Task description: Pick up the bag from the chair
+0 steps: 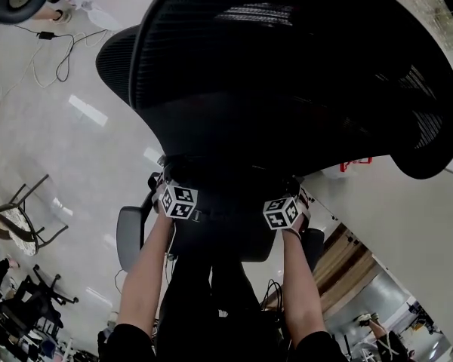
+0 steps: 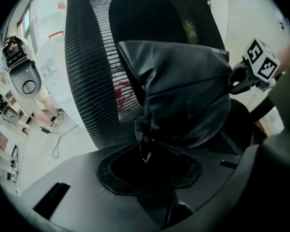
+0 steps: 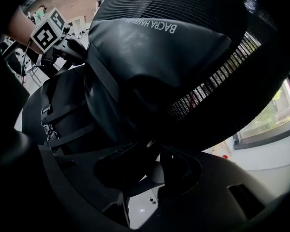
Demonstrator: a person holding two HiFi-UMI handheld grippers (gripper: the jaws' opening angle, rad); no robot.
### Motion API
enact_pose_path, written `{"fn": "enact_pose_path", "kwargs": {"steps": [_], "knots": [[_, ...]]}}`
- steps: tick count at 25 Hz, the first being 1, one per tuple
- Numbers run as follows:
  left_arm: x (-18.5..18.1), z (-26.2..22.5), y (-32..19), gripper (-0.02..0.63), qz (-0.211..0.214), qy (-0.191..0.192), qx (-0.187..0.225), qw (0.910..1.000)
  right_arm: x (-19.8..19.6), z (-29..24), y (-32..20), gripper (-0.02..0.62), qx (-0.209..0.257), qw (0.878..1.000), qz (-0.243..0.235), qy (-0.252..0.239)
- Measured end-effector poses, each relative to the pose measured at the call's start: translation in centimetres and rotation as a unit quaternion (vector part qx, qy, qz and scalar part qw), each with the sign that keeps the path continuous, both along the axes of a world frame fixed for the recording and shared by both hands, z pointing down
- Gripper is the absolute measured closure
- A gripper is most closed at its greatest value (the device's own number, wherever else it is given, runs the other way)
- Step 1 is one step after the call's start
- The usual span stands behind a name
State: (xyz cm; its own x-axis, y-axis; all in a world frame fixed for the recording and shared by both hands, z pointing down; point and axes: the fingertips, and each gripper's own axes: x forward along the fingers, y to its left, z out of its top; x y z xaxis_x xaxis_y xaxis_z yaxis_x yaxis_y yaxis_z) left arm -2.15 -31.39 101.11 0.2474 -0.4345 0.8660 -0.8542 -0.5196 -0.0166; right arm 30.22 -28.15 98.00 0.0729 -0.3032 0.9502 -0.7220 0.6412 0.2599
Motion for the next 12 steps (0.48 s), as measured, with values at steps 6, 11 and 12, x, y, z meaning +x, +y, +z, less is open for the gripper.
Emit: {"fn": "enact_pose_path", "kwargs": {"steps": [6,11,12], "knots": [[-0.31,-0.14,-0.27,0.525,0.003,-0.005,0.000,1.0000,-0.01,-0.58,-0.14,0.476,0.006,1.000,0.023,-0.002],[-0.63,-0.37,-0.36,0.569,-0.003,0.004,-0.002,1.0000,0.16,-0.46,-0.54,0.506,0.008,1.000,0.025,0.011],[-0.72,-0.47,-0.28,0.577,-0.005,0.005,-0.005,1.0000,0.10,-0.48,-0.53,0.509,0.005,1.000,0.028,0.011]]}}
